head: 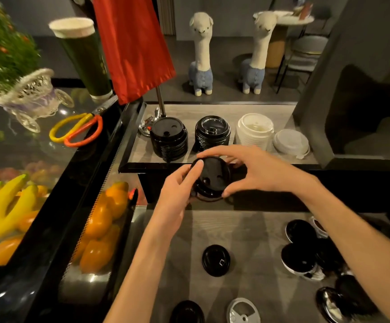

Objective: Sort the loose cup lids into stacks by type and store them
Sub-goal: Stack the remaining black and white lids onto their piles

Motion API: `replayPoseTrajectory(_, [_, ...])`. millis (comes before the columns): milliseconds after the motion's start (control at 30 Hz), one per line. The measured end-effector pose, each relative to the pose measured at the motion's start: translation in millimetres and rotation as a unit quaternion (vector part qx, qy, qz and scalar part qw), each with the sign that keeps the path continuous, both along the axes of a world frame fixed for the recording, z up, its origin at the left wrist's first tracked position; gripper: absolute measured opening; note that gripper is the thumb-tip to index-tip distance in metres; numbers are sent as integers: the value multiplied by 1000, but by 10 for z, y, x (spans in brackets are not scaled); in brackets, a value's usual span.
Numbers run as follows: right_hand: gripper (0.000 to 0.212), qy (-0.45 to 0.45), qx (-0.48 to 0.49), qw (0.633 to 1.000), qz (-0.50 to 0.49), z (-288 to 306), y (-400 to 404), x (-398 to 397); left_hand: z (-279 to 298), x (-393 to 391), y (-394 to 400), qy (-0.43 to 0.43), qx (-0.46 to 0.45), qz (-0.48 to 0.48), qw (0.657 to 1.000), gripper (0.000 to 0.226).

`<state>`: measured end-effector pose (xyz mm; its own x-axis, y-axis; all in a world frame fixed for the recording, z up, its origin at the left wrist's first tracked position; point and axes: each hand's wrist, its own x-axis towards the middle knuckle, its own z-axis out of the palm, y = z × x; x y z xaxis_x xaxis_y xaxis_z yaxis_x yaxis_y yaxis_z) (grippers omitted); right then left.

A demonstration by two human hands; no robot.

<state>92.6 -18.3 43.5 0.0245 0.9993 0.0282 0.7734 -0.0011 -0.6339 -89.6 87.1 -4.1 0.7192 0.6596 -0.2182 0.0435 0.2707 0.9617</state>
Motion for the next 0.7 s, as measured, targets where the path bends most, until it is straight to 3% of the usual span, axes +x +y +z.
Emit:
replayPoseTrajectory(100, [89,-38,27,999,-15,152,137,10,154,-21,122,-21,44,20,999,23])
replayPoseTrajectory(333, [83,-104,87,990,-42,383,716,-248,466,-44,433,-58,73,72,993,30])
replayPoseTrajectory(500, [74,-86,49,995,-4,597,1178,-123,503,-131,590,-54,94,142,984,34])
replayPoseTrajectory(600, [77,-116,31,993,10,651,1438,39,377,-160,667,-37,107,231,966,32])
replayPoseTrajectory(700, [80,-127,-20,991,31,618,1640,184,184,-154,745,4,110,258,960,31])
